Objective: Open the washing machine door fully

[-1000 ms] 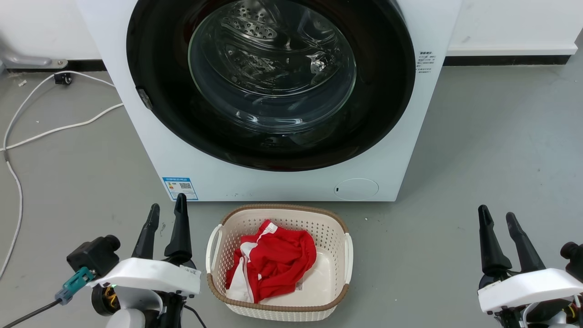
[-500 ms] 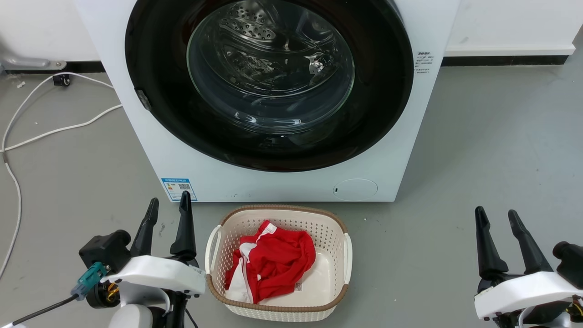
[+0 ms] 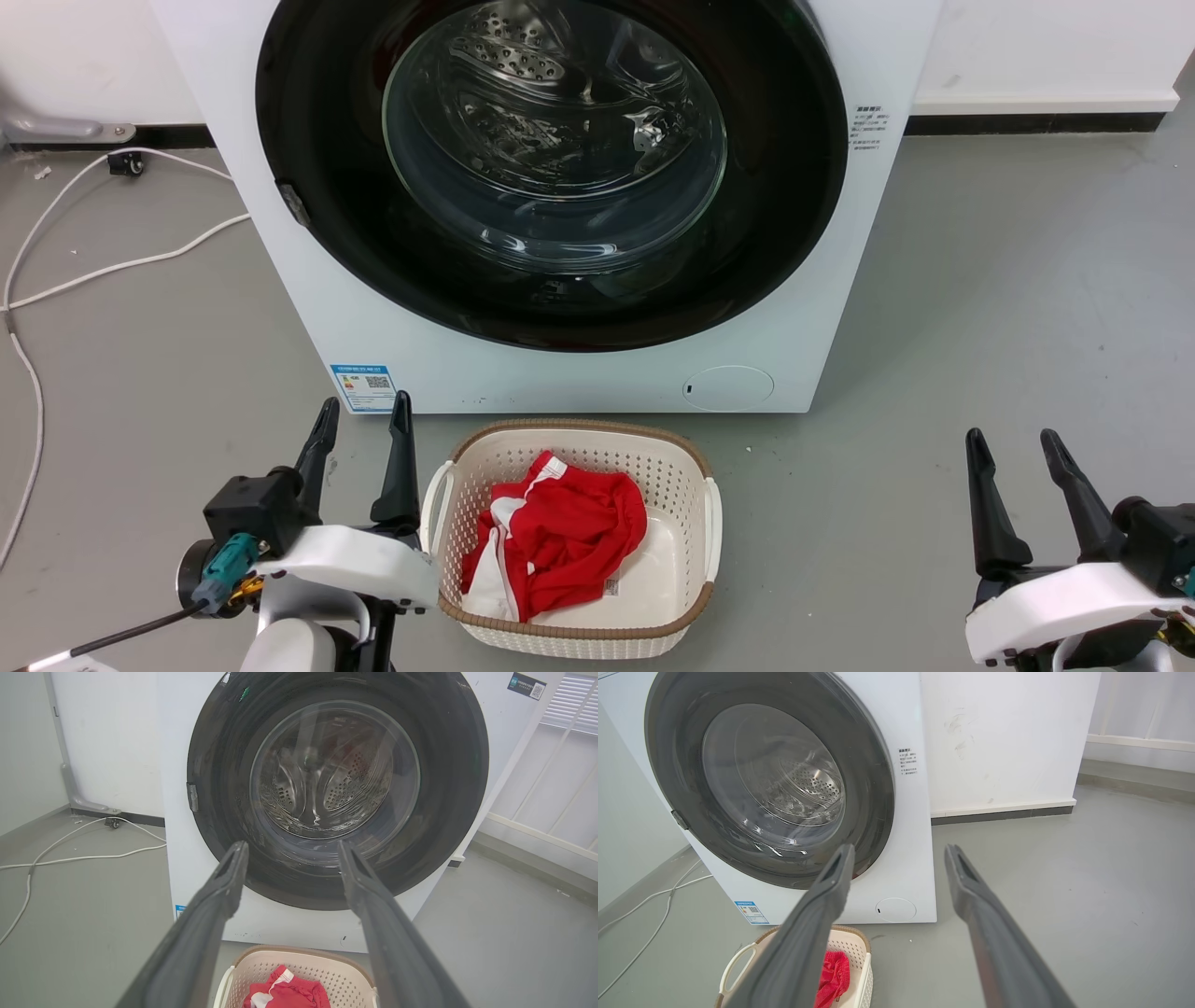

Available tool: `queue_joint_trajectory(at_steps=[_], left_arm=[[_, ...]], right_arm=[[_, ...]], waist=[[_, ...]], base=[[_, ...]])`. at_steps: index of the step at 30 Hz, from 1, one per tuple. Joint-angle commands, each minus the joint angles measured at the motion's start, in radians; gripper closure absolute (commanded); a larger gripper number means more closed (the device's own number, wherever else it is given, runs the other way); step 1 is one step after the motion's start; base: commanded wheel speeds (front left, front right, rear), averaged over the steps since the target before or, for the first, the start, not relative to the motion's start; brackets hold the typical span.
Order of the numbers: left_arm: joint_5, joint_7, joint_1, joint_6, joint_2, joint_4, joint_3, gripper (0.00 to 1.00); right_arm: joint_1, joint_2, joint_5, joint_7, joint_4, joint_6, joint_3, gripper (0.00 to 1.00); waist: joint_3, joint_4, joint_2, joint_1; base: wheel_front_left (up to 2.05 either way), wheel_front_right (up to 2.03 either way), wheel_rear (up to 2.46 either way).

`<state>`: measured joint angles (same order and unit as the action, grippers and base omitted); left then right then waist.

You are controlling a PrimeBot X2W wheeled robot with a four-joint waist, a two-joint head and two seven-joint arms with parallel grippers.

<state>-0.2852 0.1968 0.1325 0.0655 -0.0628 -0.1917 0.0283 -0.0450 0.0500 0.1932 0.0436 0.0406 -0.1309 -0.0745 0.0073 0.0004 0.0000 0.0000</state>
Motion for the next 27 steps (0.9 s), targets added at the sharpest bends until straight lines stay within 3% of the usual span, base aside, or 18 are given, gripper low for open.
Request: queue_joint_trajectory(at_steps=[1,27], left_arm=[[0.027,0.009,0.021,-0.005,-0.008,0.002,0.006,0.0],[0.233,0.064,0.036,-0.032,-0.015,-0.023,0.044,0.0]], right_arm=[[-0.003,0.001,-0.027,0.006,0.014,0.0,0.002,0.0],[-0.021,0.0,-0.224,0.036,0.018,0.0,-0.004,0.0]], waist=[[0.0,0.0,0.0,0.0],[-0.002,0.001,0.0,0.0]], base=[[0.0,0.0,0.0],[0.0,0.0,0.0]])
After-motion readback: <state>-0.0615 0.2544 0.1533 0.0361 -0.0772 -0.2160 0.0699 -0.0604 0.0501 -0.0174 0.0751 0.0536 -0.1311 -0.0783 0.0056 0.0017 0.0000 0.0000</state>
